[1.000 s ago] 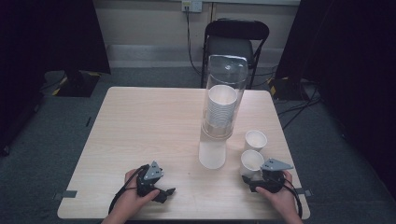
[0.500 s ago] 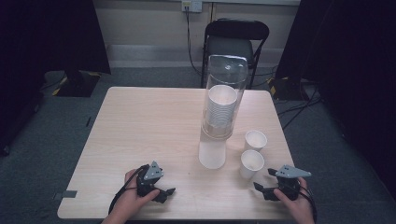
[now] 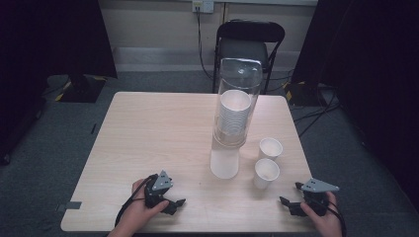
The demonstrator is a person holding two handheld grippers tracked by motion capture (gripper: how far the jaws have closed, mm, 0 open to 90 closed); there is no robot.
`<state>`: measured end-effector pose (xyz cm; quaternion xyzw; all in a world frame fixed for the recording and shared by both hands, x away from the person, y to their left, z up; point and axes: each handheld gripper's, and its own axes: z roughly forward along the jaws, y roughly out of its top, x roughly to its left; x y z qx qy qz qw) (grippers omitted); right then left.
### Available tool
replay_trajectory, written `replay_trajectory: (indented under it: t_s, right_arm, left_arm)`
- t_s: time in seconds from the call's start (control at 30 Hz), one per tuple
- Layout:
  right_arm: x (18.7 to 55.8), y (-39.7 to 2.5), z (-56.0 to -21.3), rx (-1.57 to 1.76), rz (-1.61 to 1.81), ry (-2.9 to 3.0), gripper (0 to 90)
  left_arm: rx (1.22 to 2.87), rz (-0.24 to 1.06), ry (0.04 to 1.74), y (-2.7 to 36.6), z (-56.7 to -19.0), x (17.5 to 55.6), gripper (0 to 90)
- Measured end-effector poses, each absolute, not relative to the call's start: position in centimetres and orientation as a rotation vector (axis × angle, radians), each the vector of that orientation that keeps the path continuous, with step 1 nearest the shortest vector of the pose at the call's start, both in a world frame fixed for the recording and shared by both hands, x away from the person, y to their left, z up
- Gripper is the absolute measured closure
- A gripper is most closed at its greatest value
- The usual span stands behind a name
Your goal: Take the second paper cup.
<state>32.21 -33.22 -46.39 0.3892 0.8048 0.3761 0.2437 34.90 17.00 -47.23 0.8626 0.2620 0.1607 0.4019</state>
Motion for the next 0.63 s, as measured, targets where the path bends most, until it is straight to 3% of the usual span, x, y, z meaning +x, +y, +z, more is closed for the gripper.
replay_trajectory:
  t_s: [0.63]
  right_arm:
    - [32.44, -33.66, -46.49, 1.085, 1.012, 2.223, 12.9]
  left_arm:
    - [2.174, 0.407, 0.665, 16.98, -47.27, 34.87, 9.6]
